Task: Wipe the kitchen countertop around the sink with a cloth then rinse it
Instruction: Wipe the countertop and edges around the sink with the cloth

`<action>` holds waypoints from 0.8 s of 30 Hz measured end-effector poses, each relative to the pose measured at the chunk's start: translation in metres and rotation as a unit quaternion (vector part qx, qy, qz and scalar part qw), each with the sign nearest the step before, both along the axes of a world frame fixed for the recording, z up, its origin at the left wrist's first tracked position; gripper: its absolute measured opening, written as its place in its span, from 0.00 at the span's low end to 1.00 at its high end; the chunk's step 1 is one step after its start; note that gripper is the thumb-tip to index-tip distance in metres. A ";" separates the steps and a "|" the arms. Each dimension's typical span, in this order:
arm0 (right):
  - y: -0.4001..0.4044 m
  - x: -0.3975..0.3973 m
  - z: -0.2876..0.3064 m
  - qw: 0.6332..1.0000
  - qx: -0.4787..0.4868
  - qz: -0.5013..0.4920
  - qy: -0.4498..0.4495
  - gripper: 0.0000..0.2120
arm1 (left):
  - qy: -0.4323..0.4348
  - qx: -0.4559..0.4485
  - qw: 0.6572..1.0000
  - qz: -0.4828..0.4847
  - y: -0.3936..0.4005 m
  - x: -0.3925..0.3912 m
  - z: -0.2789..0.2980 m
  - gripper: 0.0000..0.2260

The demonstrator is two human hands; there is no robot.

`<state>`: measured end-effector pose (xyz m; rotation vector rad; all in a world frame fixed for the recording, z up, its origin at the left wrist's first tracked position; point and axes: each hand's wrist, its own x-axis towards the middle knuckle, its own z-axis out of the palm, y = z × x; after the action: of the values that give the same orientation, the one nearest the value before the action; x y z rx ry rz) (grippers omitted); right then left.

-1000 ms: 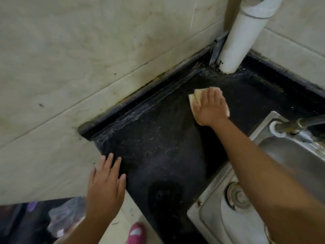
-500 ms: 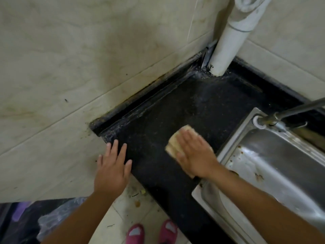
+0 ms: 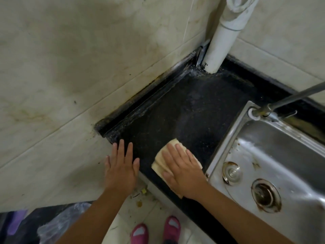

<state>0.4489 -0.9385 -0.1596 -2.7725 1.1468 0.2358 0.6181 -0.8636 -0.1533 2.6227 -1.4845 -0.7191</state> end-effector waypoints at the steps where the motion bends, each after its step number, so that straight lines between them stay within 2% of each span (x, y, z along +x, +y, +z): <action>1: -0.003 -0.007 0.001 1.000 0.007 -0.001 0.006 0.27 | -0.003 -0.001 1.000 0.002 0.000 -0.001 0.002 0.24; 7: -0.119 -0.019 0.007 0.984 0.001 -0.176 0.043 0.40 | 0.007 0.015 1.000 -0.002 0.002 -0.003 0.002 0.25; 9: -0.145 -0.008 0.013 0.960 0.069 -0.270 0.036 0.34 | 0.005 0.022 1.000 -0.003 0.001 -0.002 0.002 0.25; 10: -0.145 0.002 0.015 0.954 0.076 -0.287 0.033 0.31 | 0.003 0.023 1.000 -0.006 0.000 -0.001 0.001 0.25; 17: -0.035 0.021 0.008 0.988 0.055 -0.140 -0.021 0.32 | 0.030 0.035 0.999 -0.018 -0.001 0.001 0.010 0.25; 19: -0.012 0.020 0.003 0.988 0.032 -0.147 -0.028 0.26 | 0.026 0.050 0.998 -0.026 -0.002 0.002 0.013 0.25; 22: 0.008 0.018 -0.002 0.990 0.042 -0.119 -0.060 0.23 | 0.001 0.071 0.997 -0.039 -0.001 -0.001 0.020 0.26; 24: 0.020 0.010 0.015 0.982 0.093 -0.129 -0.099 0.18 | 0.001 0.077 0.996 -0.044 0.005 -0.008 0.026 0.25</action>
<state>0.4590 -0.9189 -0.1450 -2.3946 1.3380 0.0354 0.6106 -0.8585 -0.1270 2.6783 -1.6160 -0.8777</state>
